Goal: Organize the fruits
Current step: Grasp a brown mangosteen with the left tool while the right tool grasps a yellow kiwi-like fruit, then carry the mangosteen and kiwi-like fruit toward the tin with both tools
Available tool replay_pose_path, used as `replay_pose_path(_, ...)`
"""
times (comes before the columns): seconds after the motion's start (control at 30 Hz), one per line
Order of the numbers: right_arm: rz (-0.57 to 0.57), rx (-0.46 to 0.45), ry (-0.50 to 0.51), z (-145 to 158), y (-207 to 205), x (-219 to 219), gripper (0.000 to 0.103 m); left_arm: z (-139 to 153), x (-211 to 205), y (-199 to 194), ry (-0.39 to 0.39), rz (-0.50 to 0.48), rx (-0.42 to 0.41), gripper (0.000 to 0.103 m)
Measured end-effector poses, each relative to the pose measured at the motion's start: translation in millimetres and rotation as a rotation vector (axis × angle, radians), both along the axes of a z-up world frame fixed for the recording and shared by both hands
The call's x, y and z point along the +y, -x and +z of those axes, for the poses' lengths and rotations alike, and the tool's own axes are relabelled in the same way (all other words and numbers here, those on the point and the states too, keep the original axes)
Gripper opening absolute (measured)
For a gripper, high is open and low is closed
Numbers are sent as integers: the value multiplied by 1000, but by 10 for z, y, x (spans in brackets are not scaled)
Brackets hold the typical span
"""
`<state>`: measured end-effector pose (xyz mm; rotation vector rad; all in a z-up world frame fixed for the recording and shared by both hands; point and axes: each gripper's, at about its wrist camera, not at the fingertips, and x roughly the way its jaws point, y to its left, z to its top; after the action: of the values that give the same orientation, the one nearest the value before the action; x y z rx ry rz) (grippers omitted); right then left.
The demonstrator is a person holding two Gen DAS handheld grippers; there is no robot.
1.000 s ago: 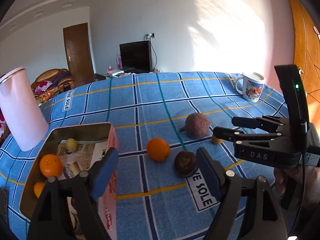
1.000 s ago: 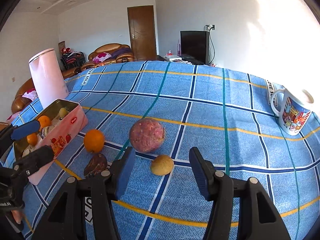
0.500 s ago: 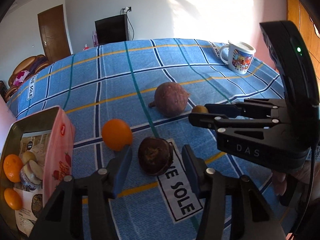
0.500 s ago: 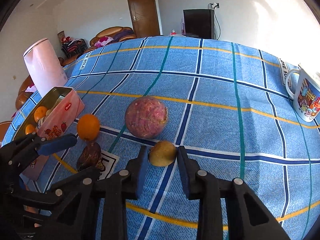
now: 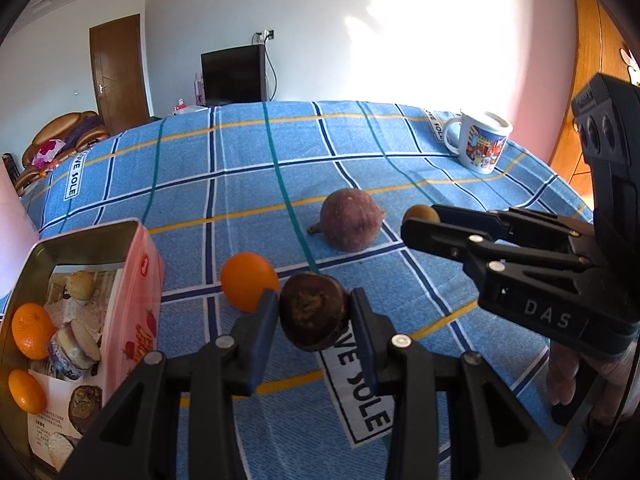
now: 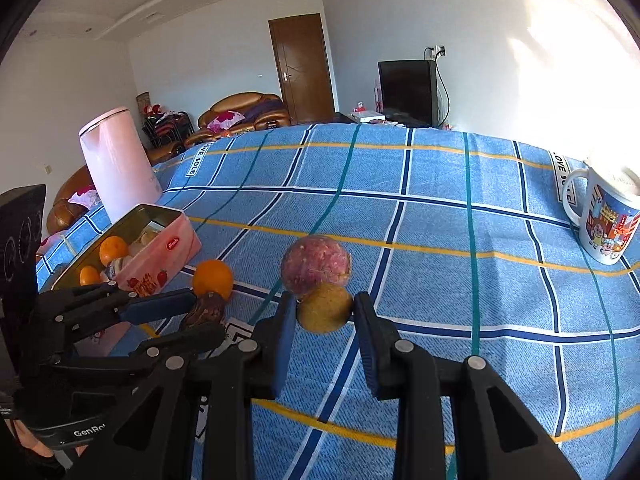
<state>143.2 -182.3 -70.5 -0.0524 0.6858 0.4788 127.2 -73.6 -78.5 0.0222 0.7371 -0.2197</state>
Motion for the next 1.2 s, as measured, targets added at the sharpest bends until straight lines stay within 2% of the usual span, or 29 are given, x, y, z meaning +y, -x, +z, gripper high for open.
replay_pose_path(0.4, 8, -83, -7, 78, 102, 21, 31, 96, 34, 103, -7, 30, -87, 39)
replay_pose_path(1.2, -3, -188, -46, 174, 268, -66, 31, 177, 85, 255, -2, 61, -183, 39)
